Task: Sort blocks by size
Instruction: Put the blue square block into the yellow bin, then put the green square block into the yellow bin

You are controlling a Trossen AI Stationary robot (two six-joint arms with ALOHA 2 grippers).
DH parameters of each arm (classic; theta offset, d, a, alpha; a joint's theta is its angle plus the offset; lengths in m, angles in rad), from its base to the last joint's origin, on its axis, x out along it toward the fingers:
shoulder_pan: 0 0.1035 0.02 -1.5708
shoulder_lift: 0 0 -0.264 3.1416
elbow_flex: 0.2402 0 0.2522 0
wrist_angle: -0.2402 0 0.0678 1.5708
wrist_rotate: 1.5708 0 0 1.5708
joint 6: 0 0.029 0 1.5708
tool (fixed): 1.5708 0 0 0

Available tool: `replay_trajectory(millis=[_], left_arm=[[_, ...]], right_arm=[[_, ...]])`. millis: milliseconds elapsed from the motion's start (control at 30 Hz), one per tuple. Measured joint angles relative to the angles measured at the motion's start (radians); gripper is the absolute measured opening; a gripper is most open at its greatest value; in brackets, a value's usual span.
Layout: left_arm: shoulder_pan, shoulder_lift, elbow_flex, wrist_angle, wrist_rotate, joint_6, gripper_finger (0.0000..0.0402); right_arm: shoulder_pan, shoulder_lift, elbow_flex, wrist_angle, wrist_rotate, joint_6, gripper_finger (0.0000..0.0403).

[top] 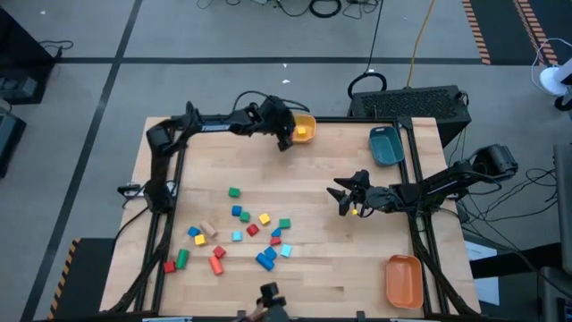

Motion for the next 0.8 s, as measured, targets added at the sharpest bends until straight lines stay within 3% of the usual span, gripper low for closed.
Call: replay_trajectory(millis=[267,533,800], left_arm=[[0.022,0.08,0.103,-0.046,-0.015,0.0,0.0139],[0.022,0.085,0.109,-0.039,-0.058,-0.05,0.0172],[0.022,0.084,0.109,-0.042,-0.059,-0.05,0.018]], right_arm=[[0.0,0.0,0.0,-0.001,0.001,-0.012,0.0228],[0.0,0.0,0.0,-0.003,0.002,-0.012,0.0228],[0.0,0.0,0.0,-0.003,0.001,-0.012,0.0228]])
